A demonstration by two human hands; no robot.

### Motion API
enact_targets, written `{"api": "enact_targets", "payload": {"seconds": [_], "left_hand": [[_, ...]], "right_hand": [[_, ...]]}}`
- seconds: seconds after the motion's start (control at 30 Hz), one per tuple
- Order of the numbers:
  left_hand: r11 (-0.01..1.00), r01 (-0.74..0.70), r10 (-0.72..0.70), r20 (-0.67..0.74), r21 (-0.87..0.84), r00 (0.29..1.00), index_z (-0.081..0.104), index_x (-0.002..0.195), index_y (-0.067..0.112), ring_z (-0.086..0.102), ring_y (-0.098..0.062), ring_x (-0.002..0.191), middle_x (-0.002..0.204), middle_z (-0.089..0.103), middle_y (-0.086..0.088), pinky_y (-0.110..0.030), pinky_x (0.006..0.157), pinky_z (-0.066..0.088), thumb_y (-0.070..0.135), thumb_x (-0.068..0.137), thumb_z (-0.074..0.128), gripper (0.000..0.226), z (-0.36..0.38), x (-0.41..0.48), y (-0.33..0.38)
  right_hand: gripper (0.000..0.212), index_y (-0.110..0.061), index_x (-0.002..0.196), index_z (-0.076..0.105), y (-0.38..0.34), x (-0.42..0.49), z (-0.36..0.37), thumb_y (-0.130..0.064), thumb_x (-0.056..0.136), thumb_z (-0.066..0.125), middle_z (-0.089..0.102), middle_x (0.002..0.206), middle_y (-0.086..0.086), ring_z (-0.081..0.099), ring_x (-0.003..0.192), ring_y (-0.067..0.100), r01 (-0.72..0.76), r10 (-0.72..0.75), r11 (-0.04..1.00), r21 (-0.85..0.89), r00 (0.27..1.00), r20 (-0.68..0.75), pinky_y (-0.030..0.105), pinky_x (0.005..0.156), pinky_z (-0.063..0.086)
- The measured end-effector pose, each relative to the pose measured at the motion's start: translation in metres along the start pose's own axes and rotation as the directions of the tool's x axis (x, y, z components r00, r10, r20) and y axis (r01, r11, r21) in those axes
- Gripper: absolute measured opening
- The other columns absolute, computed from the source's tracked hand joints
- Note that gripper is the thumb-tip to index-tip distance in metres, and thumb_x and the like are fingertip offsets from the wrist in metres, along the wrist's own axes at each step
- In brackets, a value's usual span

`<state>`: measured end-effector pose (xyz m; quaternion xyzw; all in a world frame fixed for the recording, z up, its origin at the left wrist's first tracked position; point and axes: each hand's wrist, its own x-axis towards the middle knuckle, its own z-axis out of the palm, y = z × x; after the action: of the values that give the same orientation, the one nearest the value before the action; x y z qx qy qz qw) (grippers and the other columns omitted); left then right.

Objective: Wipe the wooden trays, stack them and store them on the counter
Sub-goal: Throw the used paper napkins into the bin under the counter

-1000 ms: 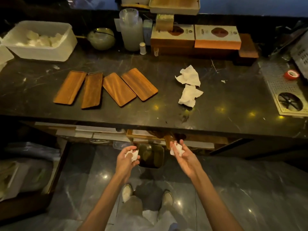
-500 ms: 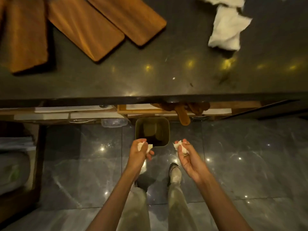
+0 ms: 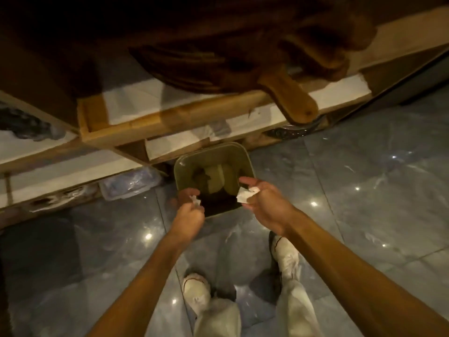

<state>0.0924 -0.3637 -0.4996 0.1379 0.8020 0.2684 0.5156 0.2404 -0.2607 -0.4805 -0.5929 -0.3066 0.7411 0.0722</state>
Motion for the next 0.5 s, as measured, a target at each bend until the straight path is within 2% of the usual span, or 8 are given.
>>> {"api": "enact_targets", "payload": {"seconds": [0.07, 0.13, 0.23, 0.3, 0.37, 0.4, 0.47, 0.5], "left_hand": [[0.957, -0.074, 0.056, 0.072, 0.28, 0.996, 0.04, 0.143, 0.015, 0.048, -0.033, 0.127, 0.123, 0.052, -0.005, -0.036, 0.094, 0.042, 0.012, 0.1, 0.042, 0.043, 0.006, 0.026, -0.016], [0.897, -0.124, 0.121, 0.036, 0.424, 0.992, 0.05, 0.135, 0.012, 0.05, -0.032, 0.124, 0.137, 0.049, -0.013, -0.036, 0.096, 0.041, 0.011, 0.098, 0.047, 0.036, 0.014, 0.051, -0.027], [0.836, -0.178, 0.213, -0.008, 0.519, 0.977, 0.062, 0.116, 0.011, 0.056, -0.028, 0.111, 0.127, 0.058, -0.015, -0.036, 0.091, 0.045, 0.019, 0.097, 0.054, 0.022, 0.025, 0.087, -0.04], [0.763, -0.242, 0.293, 0.013, 0.6, 0.956, 0.059, 0.123, 0.011, 0.054, -0.033, 0.119, 0.131, 0.056, -0.017, -0.039, 0.099, 0.042, 0.021, 0.097, 0.054, 0.028, 0.032, 0.112, -0.051], [0.728, -0.277, 0.298, 0.075, 0.627, 0.952, 0.042, 0.142, 0.017, 0.039, -0.035, 0.137, 0.15, 0.038, -0.016, -0.039, 0.11, 0.034, 0.022, 0.094, 0.059, 0.051, 0.035, 0.129, -0.057], [0.666, -0.301, 0.299, 0.125, 0.682, 0.946, 0.028, 0.151, 0.023, 0.023, -0.036, 0.146, 0.16, 0.02, -0.014, -0.041, 0.116, 0.027, 0.026, 0.092, 0.063, 0.069, 0.036, 0.133, -0.06], [0.411, -0.349, 0.315, 0.228, 0.842, 0.921, 0.0, 0.155, 0.033, -0.006, -0.036, 0.151, 0.164, -0.013, -0.01, -0.048, 0.122, 0.01, 0.041, 0.086, 0.066, 0.095, 0.034, 0.135, -0.064], [0.296, -0.365, 0.325, 0.266, 0.883, 0.907, -0.007, 0.154, 0.034, -0.013, -0.036, 0.15, 0.162, -0.021, -0.01, -0.05, 0.122, 0.003, 0.05, 0.085, 0.063, 0.1, 0.031, 0.133, -0.065]], "right_hand": [[0.041, -0.009, 0.127, 0.06, 0.015, 0.026, 0.006, 0.007, 0.093, 0.046, 0.056, 0.13, 0.013, 0.054, 0.116, 0.024, 0.116, -0.15, 0.942, -0.313, 0.985, -0.084, 0.029, 0.099, 0.043], [0.038, -0.005, 0.126, 0.062, 0.028, 0.054, 0.008, 0.007, 0.092, 0.05, 0.058, 0.131, 0.016, 0.054, 0.12, 0.029, 0.232, -0.325, 0.829, -0.509, 0.941, -0.1, 0.029, 0.102, 0.042], [0.042, -0.014, 0.131, 0.06, 0.041, 0.098, 0.013, -0.001, 0.093, 0.049, 0.055, 0.135, 0.015, 0.052, 0.124, 0.031, 0.305, -0.405, 0.579, -0.756, 0.913, 0.058, 0.034, 0.105, 0.04], [0.045, -0.019, 0.14, 0.051, 0.051, 0.129, 0.015, -0.008, 0.096, 0.05, 0.042, 0.147, 0.014, 0.041, 0.134, 0.032, 0.314, -0.398, 0.466, -0.827, 0.909, 0.121, 0.037, 0.114, 0.031], [0.061, -0.027, 0.15, 0.031, 0.062, 0.151, 0.014, -0.012, 0.095, 0.053, 0.02, 0.16, 0.008, 0.018, 0.147, 0.033, 0.327, -0.36, 0.305, -0.894, 0.909, 0.209, 0.043, 0.121, 0.017], [0.072, -0.032, 0.153, 0.019, 0.068, 0.156, 0.012, -0.015, 0.093, 0.056, 0.009, 0.163, 0.005, 0.005, 0.15, 0.033, 0.318, -0.319, 0.188, -0.929, 0.915, 0.248, 0.045, 0.123, 0.01], [0.087, -0.039, 0.153, 0.003, 0.074, 0.157, 0.006, -0.026, 0.089, 0.062, -0.004, 0.164, -0.001, -0.011, 0.149, 0.032, 0.278, -0.283, 0.008, -0.961, 0.922, 0.264, 0.051, 0.121, -0.002], [0.091, -0.041, 0.152, 0.002, 0.075, 0.153, 0.004, -0.031, 0.087, 0.064, -0.005, 0.164, -0.002, -0.014, 0.149, 0.031, 0.252, -0.299, -0.036, -0.967, 0.921, 0.251, 0.053, 0.12, -0.006]]}}
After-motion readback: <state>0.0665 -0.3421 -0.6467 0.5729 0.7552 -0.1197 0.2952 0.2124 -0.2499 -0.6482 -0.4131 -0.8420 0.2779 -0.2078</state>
